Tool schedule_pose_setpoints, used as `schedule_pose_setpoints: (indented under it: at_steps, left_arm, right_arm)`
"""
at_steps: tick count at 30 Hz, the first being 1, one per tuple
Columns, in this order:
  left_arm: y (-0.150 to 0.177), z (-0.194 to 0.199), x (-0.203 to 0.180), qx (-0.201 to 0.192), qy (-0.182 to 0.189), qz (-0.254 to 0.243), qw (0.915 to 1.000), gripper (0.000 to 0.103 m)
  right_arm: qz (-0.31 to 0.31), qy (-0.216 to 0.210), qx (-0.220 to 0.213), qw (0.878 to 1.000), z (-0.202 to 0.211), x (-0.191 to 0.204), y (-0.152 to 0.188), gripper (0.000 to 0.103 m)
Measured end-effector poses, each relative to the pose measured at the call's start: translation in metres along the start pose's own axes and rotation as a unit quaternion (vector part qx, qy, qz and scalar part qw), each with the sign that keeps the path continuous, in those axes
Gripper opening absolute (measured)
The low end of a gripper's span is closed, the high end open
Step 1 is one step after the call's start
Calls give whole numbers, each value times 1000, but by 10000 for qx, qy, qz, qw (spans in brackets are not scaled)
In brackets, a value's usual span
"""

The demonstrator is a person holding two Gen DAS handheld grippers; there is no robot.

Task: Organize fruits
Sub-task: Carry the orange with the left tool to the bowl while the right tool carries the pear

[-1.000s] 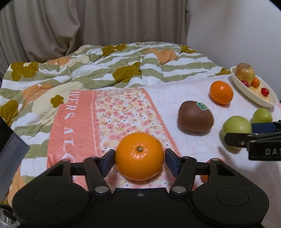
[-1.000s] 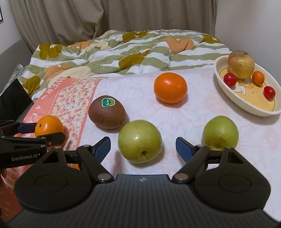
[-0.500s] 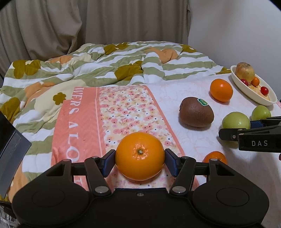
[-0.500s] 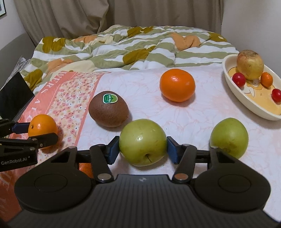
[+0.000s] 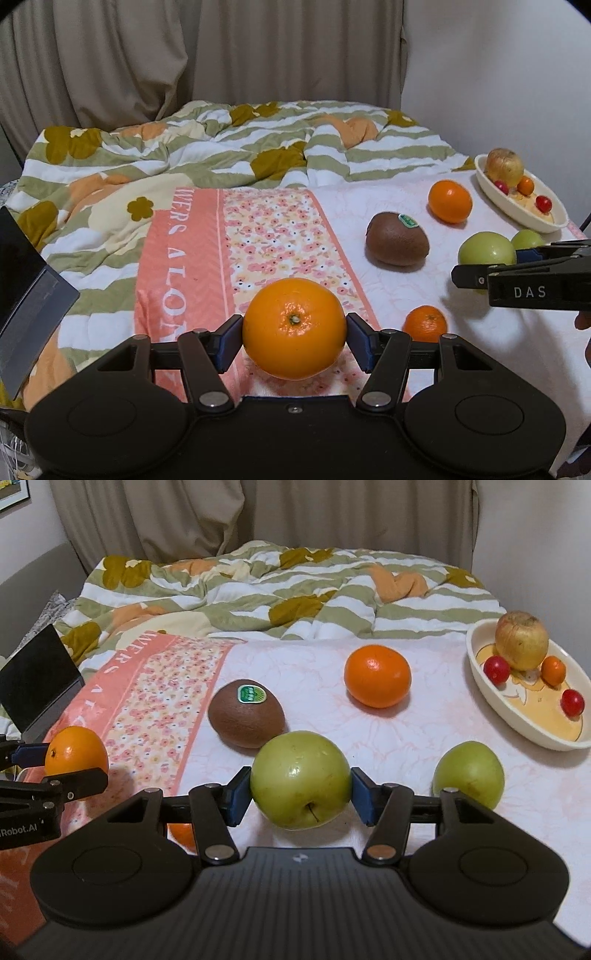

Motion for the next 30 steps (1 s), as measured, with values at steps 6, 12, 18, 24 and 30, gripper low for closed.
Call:
schedule_pose_setpoints:
  at_steps: [6, 12, 18, 24, 30]
  left_arm:
    - [7, 35, -4, -311, -65, 111, 9994, 64]
    - [13, 76, -15, -614, -143, 202, 9978, 64]
    - [17, 110, -48, -853, -334, 336, 9952, 64]
    - [15, 128, -101, -999, -502, 605, 9919, 64]
    - [5, 131, -156, -1080, -470, 738, 9903, 64]
  right_arm:
    - [2, 17, -122, 9999, 31, 0, 7, 71]
    - [-60, 13, -334, 9994, 75, -13, 17, 71]
    - [-5, -99, -547, 9985, 116, -45, 28, 71]
    - [206, -298, -620, 9974, 141, -92, 38, 71]
    - [378, -406, -692, 9961, 154, -147, 41, 71]
Point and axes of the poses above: each gripper's, at about its wrist camera, not at the fingertips, and z roughly against the way its jaws point, x to its left, y to its underside, the point moved 3 cm from there along -z, roughly the way its jaws point, and after that the axes turned 15 degrees about x, right-handed, at the moved point
